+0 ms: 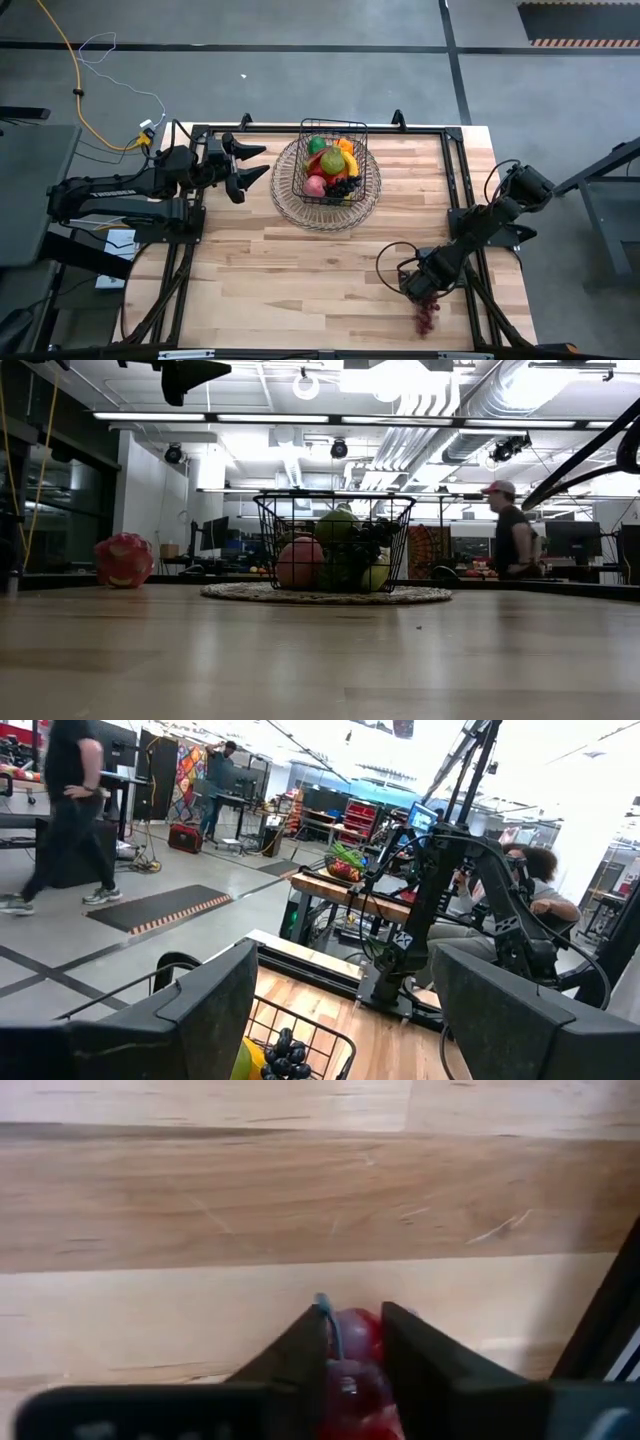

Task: Build produce basket
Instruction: Put the red grapes into the black wire basket

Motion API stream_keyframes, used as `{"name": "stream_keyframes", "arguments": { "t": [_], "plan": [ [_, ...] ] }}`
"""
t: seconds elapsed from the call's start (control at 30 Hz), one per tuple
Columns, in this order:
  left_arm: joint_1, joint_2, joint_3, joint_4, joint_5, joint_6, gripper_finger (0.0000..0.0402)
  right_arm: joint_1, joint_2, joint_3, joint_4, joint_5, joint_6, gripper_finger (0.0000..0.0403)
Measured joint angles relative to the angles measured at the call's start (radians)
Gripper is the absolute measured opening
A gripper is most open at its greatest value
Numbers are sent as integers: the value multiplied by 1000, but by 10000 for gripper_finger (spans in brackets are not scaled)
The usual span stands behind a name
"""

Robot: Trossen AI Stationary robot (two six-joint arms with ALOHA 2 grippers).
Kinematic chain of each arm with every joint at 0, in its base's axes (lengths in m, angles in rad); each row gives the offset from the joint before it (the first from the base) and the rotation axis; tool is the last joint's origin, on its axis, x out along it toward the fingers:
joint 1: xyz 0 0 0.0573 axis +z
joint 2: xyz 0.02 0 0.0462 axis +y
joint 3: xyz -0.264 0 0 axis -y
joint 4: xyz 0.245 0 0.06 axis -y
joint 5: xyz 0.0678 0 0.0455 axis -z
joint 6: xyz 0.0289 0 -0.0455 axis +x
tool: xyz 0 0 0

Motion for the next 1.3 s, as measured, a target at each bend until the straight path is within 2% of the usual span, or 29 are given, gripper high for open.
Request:
{"name": "stream_keyframes", "arguments": {
  "t": [0.17,0.37,0.43,0.57,0.7,0.87,1.1,1.3],
  "plan": [
    [0,0,0,0,-1,0,289,0,-20,0,-1,24,-37,35],
    [0,0,0,0,-2,0,289,0,-112,0,-49,138,-38,17],
    [0,0,0,0,-4,0,289,0,-156,0,-68,194,-41,16],
    [0,0,0,0,-4,0,289,-12,-254,0,-51,388,-142,15],
    [0,0,0,0,27,-2,289,-70,-353,0,74,574,-404,18],
    [0,0,0,3,86,-49,289,-205,-425,0,354,655,-874,19],
    [0,0,0,3,86,-179,289,-433,-431,0,736,584,-1502,20],
    [0,0,0,4,130,-219,289,-599,-431,0,957,458,-1785,20]
  ]
}}
